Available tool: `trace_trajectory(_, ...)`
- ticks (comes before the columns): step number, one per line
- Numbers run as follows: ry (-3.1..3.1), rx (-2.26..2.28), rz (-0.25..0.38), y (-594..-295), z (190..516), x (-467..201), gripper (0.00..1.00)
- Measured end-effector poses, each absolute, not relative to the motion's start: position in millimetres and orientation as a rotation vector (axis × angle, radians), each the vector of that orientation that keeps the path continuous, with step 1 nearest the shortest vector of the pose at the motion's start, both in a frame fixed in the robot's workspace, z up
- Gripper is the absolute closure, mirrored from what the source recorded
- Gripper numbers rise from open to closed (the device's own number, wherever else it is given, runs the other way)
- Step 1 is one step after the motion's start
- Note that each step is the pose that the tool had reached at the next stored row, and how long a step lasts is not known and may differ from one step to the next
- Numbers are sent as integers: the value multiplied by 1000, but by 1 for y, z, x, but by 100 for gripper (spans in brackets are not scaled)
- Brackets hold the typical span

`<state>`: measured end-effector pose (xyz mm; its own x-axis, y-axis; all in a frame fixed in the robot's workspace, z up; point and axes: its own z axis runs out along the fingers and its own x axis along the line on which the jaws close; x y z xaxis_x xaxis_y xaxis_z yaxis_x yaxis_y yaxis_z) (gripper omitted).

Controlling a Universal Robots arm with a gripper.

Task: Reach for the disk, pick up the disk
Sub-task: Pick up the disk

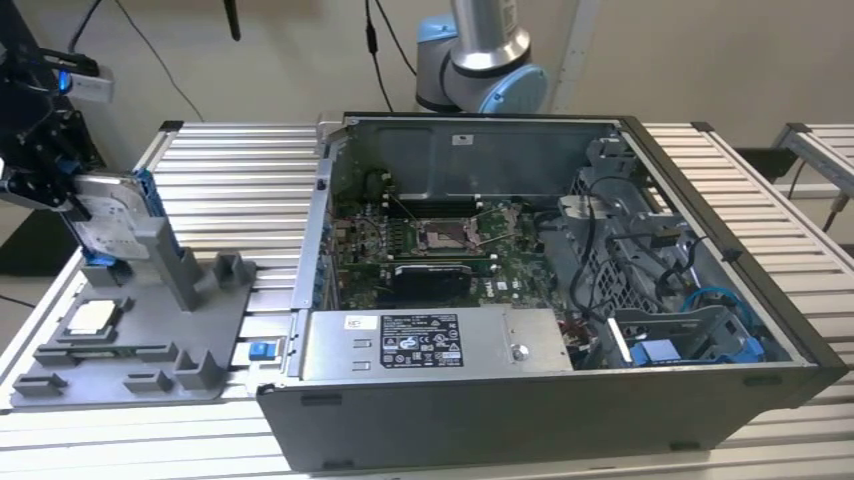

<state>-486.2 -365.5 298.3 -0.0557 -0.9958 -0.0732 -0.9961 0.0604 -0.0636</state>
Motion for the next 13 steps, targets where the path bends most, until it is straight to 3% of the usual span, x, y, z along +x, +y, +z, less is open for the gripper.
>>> trace_trajectory(13,2200,-2078,-19,-366,342,-495,100)
